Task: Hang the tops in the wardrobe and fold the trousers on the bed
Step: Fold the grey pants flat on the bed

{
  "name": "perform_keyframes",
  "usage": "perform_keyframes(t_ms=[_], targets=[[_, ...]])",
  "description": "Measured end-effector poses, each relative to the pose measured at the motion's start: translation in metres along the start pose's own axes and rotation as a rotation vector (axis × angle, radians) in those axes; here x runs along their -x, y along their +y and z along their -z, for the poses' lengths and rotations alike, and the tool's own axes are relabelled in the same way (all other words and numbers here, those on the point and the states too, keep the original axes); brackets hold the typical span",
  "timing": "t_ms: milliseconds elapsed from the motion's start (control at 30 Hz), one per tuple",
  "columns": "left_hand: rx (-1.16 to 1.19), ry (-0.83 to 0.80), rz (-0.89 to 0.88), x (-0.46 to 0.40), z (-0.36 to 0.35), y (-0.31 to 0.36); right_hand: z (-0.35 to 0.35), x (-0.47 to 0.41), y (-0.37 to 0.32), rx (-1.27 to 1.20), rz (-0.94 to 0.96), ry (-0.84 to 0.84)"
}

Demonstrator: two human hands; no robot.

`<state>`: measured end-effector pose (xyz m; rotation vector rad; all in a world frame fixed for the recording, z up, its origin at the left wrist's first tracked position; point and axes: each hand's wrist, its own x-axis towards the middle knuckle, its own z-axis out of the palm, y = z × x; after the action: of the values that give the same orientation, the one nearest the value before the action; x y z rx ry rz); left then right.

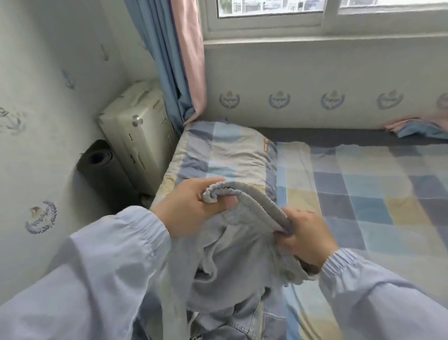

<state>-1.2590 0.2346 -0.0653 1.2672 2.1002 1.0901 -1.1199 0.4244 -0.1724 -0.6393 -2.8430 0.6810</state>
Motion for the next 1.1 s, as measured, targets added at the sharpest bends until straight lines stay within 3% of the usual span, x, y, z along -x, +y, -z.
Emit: perform_keyframes(t_ms=[133,300,500,633,733,833,967,1100], targets=[[0.179,0.072,-0.115,-0.021,-0.014,0.070,0.075,0.036,0.046,0.133,-0.179,0.146],[0.225,0.156,-0.204,-0.050,-0.058,0.137,0.153,0.088,0.120,0.155,-0.438,0.189],[0.237,0.263,-0.214,-0.070,-0.140,0.198,0.207,0.144,0.212,-0.140,-0.614,0.322],[0.146,0.493,-0.196,-0.079,-0.179,0.224,0.224,0.176,0.275,-0.153,-0.685,0.185],[-0.078,0.550,-0.053,-0.082,-0.204,0.218,0.246,0.188,0.298,-0.393,-0.719,0.161],[-0.194,0.606,0.070,-0.082,-0.217,0.202,0.279,0.192,0.300,-0.559,-0.616,0.086],[-0.268,0.557,0.203,-0.082,-0.215,0.175,0.309,0.192,0.304,-0.783,-0.471,-0.030],[-0.172,0.578,0.290,-0.078,-0.221,0.165,0.327,0.200,0.293,-0.503,-0.245,-0.228]])
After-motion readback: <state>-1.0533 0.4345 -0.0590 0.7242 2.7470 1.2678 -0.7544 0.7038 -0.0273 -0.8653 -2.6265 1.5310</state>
